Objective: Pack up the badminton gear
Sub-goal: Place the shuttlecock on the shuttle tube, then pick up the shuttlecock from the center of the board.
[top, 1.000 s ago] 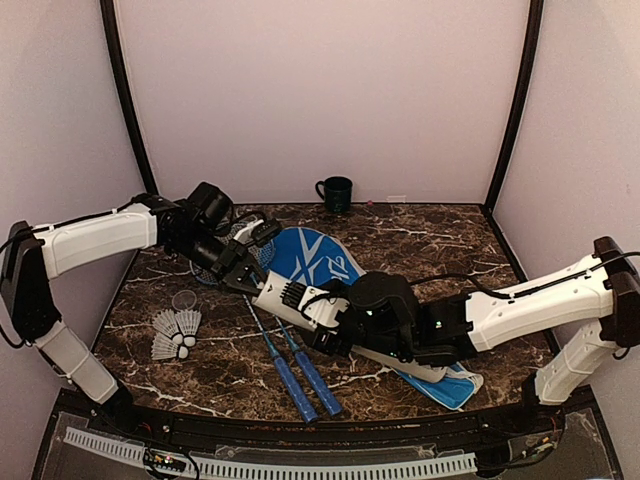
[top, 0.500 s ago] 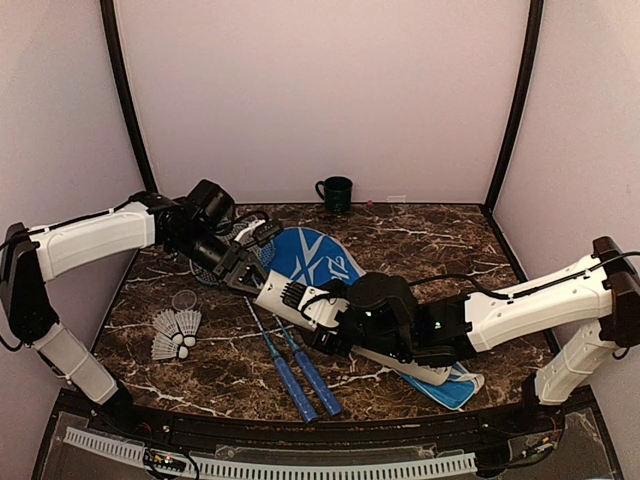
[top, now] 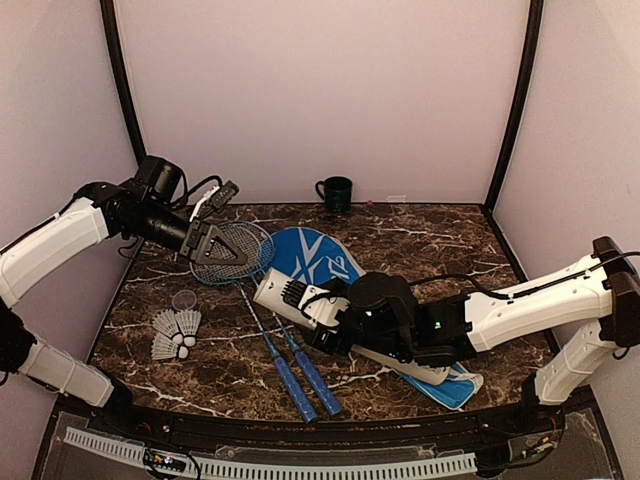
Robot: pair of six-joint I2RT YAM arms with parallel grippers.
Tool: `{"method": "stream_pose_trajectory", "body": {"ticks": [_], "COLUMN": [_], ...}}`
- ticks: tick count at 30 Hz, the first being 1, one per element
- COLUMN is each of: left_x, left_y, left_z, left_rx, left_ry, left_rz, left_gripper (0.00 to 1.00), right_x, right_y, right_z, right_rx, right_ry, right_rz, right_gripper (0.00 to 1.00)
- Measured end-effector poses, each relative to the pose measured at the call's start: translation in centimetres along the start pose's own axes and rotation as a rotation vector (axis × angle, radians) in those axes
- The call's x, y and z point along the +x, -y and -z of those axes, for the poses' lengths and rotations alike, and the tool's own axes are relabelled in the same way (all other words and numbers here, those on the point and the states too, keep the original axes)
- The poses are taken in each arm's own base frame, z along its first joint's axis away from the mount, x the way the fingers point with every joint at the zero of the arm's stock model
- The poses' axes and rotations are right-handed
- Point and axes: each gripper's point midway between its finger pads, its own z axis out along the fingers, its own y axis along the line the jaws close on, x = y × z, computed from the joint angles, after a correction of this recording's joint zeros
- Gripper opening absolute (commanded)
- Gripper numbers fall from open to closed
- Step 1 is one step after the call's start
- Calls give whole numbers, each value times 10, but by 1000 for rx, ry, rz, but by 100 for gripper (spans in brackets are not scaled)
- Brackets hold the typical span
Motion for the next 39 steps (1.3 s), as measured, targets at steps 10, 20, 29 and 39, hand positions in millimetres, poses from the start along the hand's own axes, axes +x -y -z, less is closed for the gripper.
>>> {"method": "stream_pose_trajectory", "body": {"ticks": [10, 20, 29, 39], "left_x": [3, 14, 57, 121], "left_y": [0, -64, -166, -235], "left_z": [26, 59, 138, 174], "left_rx": [-177, -512, -842, -923], "left_ry": [102, 289, 428, 482], "left_rz": [-141, -63, 310, 670], "left_gripper": [54, 55, 59, 55], "right_x": [0, -3, -1, 2], "right_y": [2, 5, 12, 18], "right_z": [0, -2, -4, -1], "right_rx": [11, 5, 3, 14], "right_ry": [-1, 15, 24, 51], "right_rz": [-7, -64, -102, -124], "right_gripper": [71, 71, 71, 71]}}
